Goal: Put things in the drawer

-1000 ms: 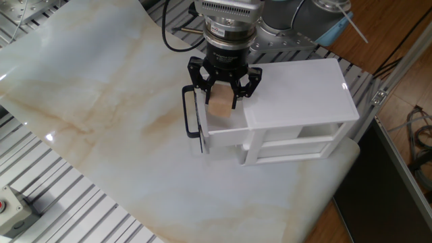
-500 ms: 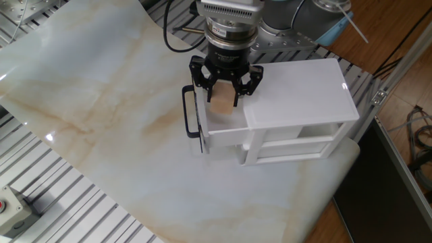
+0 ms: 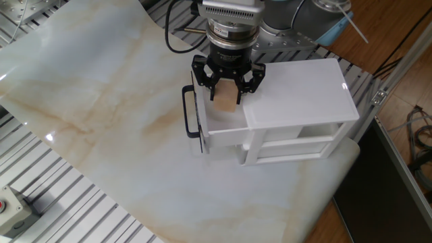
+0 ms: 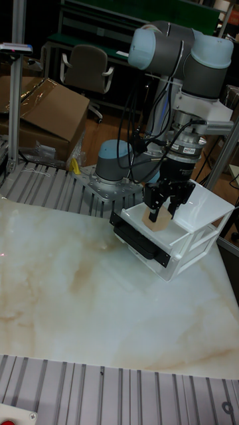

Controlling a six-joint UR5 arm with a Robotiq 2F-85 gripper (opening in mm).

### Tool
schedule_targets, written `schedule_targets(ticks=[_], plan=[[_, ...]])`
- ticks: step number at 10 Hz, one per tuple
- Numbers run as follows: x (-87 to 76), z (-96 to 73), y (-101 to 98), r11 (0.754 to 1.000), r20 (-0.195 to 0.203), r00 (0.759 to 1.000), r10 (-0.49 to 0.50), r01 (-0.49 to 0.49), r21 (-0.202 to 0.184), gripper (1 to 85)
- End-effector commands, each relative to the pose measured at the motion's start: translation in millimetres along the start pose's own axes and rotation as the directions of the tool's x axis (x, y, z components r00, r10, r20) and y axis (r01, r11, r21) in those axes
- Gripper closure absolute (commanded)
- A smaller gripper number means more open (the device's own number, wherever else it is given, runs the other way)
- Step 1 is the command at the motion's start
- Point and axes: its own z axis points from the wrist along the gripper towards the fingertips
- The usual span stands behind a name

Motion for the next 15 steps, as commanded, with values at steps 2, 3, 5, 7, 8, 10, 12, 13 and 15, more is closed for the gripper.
schedule_targets(ticks=[2, 3, 5, 7, 8, 10, 12, 13, 15], plan=[[-1.4, -1.5, 3.7, 1.0, 0.005, 1.0, -0.005, 0.005, -0.015, 39.0], [-1.4, -1.6, 3.7, 1.0, 0.005, 1.0, -0.008, 0.008, -0.015, 38.3], [-1.4, -1.6, 3.7, 1.0, 0.005, 1.0, -0.016, 0.016, -0.015, 36.3], [-0.2, -1.7, 2.7, 1.0, 0.0, 1.0, -0.025, 0.025, -0.012, 34.3], [0.1, -1.7, 2.8, 1.0, -0.001, 1.0, -0.029, 0.029, -0.013, 33.7], [1.4, -2.0, 3.1, 0.999, -0.007, 0.999, -0.039, 0.039, -0.016, 30.3], [2.5, -2.0, 4.1, 0.999, -0.011, 0.999, -0.047, 0.047, -0.021, 28.0], [2.2, -1.9, 3.8, 0.999, -0.01, 0.999, -0.048, 0.048, -0.02, 28.0], [2.3, -1.8, 3.4, 0.999, -0.01, 0.999, -0.049, 0.048, -0.019, 28.0]])
